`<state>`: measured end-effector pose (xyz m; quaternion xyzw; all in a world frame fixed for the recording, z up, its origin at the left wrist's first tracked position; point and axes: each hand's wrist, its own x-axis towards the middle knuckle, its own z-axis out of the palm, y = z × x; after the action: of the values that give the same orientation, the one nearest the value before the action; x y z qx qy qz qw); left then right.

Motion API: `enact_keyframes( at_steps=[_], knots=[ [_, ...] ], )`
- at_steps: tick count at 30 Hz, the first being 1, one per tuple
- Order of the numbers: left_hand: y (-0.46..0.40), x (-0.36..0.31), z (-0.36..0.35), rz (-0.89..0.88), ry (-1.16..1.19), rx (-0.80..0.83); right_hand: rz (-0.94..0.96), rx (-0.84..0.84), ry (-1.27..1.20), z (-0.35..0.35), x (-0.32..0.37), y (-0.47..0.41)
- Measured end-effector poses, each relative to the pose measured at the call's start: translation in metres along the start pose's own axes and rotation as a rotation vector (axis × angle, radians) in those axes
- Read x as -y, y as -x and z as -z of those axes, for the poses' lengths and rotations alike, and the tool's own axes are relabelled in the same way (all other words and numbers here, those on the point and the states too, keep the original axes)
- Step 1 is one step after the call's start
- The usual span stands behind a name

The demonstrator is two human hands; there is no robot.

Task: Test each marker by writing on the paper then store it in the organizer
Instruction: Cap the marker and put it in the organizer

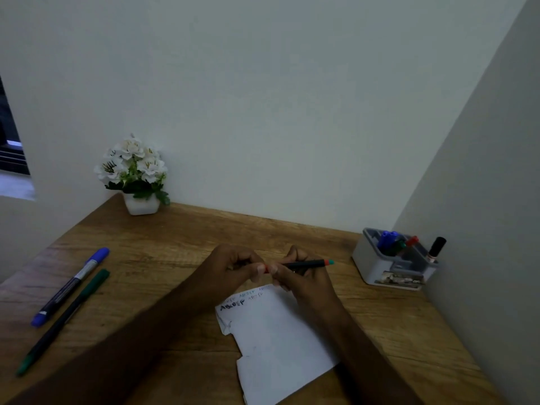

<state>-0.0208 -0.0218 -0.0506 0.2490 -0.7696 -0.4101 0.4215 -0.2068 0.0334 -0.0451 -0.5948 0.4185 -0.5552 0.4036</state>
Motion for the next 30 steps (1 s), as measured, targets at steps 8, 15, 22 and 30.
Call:
enact_keyframes(
  at_steps=[8,15,22,30],
  knots=[
    [-0.001,-0.018,-0.017,0.033,-0.068,-0.015,-0.004,-0.108,-0.119,0.005,0.008,0.008],
    [-0.024,-0.031,-0.032,0.012,-0.276,0.059,0.127,-0.351,0.235,0.041,0.024,0.017],
    [-0.078,-0.061,-0.075,-0.052,-0.382,0.153,0.206,-0.609,0.555,0.125,0.078,0.034],
    [-0.145,-0.099,-0.126,-0.177,-0.393,0.184,0.251,-0.84,0.864,0.219,0.163,0.028]
  ],
)
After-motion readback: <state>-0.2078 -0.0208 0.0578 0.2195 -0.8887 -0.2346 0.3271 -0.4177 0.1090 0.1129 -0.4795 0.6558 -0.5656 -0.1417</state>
